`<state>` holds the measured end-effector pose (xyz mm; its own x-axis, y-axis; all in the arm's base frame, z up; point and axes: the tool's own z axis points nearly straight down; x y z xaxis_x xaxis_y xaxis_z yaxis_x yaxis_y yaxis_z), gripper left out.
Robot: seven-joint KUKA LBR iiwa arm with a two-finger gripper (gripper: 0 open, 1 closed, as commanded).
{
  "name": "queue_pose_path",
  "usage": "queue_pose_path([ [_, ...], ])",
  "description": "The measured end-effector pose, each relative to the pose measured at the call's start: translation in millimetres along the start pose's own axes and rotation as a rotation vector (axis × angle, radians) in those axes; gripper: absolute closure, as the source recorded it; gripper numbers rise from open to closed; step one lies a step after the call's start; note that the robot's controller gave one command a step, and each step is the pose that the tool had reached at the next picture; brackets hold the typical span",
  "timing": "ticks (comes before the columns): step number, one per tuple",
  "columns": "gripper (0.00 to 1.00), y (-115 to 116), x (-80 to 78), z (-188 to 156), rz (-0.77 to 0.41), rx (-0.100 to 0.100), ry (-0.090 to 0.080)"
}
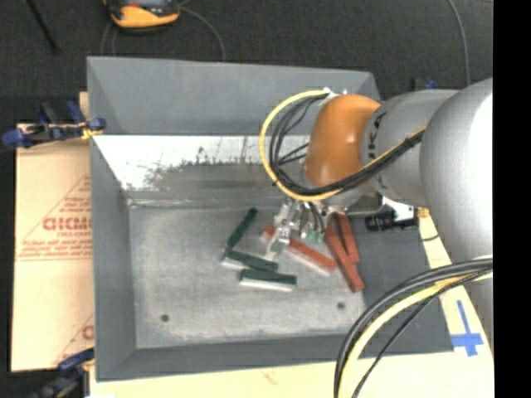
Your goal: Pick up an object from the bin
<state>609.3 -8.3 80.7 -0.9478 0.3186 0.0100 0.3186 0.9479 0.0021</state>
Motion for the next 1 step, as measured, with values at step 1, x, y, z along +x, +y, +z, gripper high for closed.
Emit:
queue_pose_path([
  [1, 1.0, 0.3, 0.8, -2.3, -0.001, 0.0, 0.003],
])
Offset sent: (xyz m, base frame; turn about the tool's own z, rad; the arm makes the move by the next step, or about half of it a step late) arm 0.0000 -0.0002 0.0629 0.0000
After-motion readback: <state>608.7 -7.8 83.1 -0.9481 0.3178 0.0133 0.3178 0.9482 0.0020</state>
